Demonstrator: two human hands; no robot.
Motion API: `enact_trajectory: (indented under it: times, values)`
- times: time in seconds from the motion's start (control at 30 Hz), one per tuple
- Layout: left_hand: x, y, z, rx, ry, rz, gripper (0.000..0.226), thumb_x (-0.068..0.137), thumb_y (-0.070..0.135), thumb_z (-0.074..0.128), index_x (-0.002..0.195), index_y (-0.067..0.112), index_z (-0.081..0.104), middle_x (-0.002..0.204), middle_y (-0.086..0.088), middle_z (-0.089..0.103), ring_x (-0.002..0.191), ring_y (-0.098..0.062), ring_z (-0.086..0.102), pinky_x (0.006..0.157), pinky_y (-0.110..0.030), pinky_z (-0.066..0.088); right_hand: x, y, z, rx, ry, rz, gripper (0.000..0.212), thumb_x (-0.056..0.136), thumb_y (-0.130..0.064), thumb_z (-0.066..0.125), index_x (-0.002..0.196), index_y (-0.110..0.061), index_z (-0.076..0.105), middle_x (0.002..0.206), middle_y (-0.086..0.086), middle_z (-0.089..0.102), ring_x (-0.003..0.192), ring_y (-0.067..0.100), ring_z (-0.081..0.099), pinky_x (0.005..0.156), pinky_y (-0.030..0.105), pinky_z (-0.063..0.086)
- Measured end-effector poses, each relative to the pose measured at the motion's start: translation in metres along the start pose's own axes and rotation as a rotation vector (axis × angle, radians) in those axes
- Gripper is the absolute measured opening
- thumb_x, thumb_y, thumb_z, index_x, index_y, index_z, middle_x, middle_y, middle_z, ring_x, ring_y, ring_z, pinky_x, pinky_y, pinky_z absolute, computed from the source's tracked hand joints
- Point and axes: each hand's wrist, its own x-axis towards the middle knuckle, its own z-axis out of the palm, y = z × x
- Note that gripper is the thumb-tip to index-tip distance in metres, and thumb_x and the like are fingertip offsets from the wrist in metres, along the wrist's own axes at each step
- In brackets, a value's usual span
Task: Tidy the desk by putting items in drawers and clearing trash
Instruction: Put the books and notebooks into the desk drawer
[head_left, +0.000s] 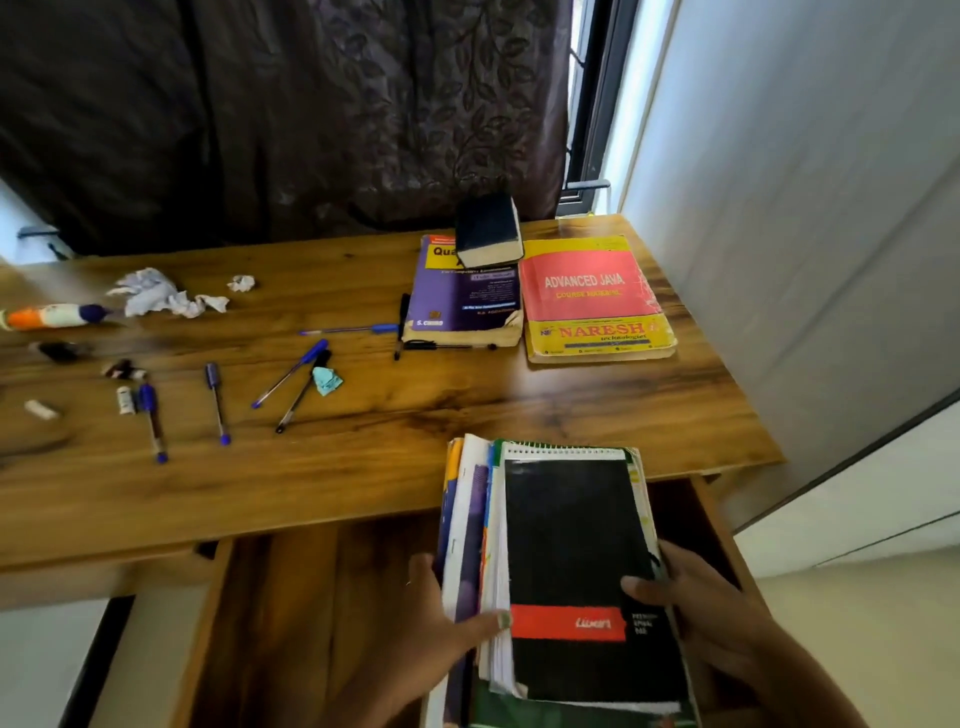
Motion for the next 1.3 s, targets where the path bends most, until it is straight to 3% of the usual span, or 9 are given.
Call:
enact_trajectory:
  times: [0.2, 0.4, 0.67, 0.77, 0.83, 0.9, 1.03, 1.2, 1.3]
  values:
    - [-0.04, -0.006, -0.02, -0.238, -0.19, 0.085, 0.12, 0.031, 0.078, 0.075, 0.131, 0.033, 0.028, 0.126, 0.016, 0.049, 0.115, -0.004, 0.052, 0.105, -0.029, 0.042, -0.016, -0.014, -0.009, -0.091, -0.244, 0.076, 0.046, 0.075, -0.006, 0.074, 0.117, -0.004, 0.057, 0.109, 0.02, 0.069, 0.101, 0.037, 0.066, 0.086, 0.049, 0.053]
    - [-0.066, -0.019, -0.009, -0.272, -0.302, 0.087, 0.07, 0.063, 0.045, 0.079, 0.12, 0.021, 0.046, 0.106, 0.022, 0.05, 0.096, 0.007, 0.053, 0.08, -0.001, 0.041, -0.023, 0.007, -0.029, -0.099, -0.337, 0.189, 0.064, 0.062, -0.016, 0.079, 0.121, 0.001, 0.058, 0.119, 0.025, 0.062, 0.109, 0.042, 0.061, 0.092, 0.049, 0.051]
    - [-0.02, -0.051, 0.002, -0.371, -0.273, -0.018, 0.076, 0.064, 0.035, 0.083, 0.128, 0.025, 0.043, 0.123, 0.005, 0.059, 0.106, -0.004, 0.057, 0.088, -0.015, 0.045, 0.029, 0.038, -0.001, -0.267, -0.178, 0.07, 0.045, 0.075, -0.016, 0.076, 0.115, -0.004, 0.06, 0.112, 0.021, 0.067, 0.103, 0.035, 0.065, 0.094, 0.051, 0.049]
    - [0.005, -0.057, -0.001, -0.305, -0.207, -0.068, 0.086, 0.077, 0.04, 0.074, 0.145, 0.021, 0.025, 0.148, -0.002, 0.037, 0.13, -0.018, 0.042, 0.104, -0.029, 0.036, 0.066, 0.038, 0.019, -0.325, -0.076, 0.028, 0.024, 0.082, 0.0, 0.064, 0.105, -0.004, 0.06, 0.096, 0.014, 0.069, 0.085, 0.025, 0.067, 0.08, 0.04, 0.053]
    - [0.014, -0.058, -0.002, -0.24, -0.224, -0.135, 0.093, 0.083, 0.047, 0.063, 0.15, 0.021, 0.005, 0.158, -0.003, 0.012, 0.143, -0.023, 0.021, 0.112, -0.036, 0.024, 0.091, 0.041, 0.026, -0.586, -0.089, 0.037, 0.017, 0.087, -0.006, 0.062, 0.103, -0.011, 0.059, 0.107, 0.013, 0.065, 0.097, 0.024, 0.063, 0.091, 0.041, 0.05]
    - [0.017, -0.063, 0.003, -0.178, -0.282, -0.172, 0.09, 0.087, 0.051, 0.054, 0.151, 0.018, -0.001, 0.159, -0.005, 0.003, 0.145, -0.025, 0.014, 0.115, -0.039, 0.019, 0.106, 0.047, 0.028, -0.898, -0.067, 0.059, 0.028, 0.088, -0.013, 0.062, 0.115, -0.011, 0.054, 0.122, 0.014, 0.057, 0.112, 0.024, 0.056, 0.096, 0.035, 0.047]
    - [0.016, -0.075, 0.012, -0.165, -0.264, -0.206, 0.082, 0.091, 0.05, 0.048, 0.151, 0.016, 0.002, 0.159, -0.006, 0.005, 0.144, -0.025, 0.016, 0.114, -0.039, 0.02, 0.103, 0.056, 0.034, -0.937, 0.066, -0.045, 0.038, 0.088, -0.008, 0.059, 0.125, -0.006, 0.049, 0.114, 0.008, 0.056, 0.098, 0.012, 0.052, 0.064, 0.011, 0.04]
    - [0.016, -0.068, 0.017, -0.253, -0.121, -0.227, 0.069, 0.095, 0.034, 0.051, 0.149, 0.013, 0.013, 0.155, -0.009, 0.022, 0.14, -0.025, 0.028, 0.109, -0.032, 0.03, 0.098, 0.067, 0.049, -0.753, 0.15, -0.113, 0.06, 0.087, -0.011, 0.061, 0.139, -0.012, 0.03, 0.136, 0.012, 0.046, 0.122, 0.027, 0.05, 0.085, 0.029, 0.047]
    - [0.017, -0.064, 0.027, -0.273, -0.097, -0.284, 0.063, 0.095, 0.03, 0.052, 0.145, 0.01, 0.021, 0.148, -0.011, 0.033, 0.132, -0.024, 0.04, 0.078, -0.008, 0.041, 0.093, 0.071, 0.054, -0.77, 0.128, -0.134, 0.075, 0.085, -0.014, 0.063, 0.144, -0.018, 0.017, 0.138, 0.01, 0.043, 0.124, 0.027, 0.048, 0.091, 0.032, 0.047]
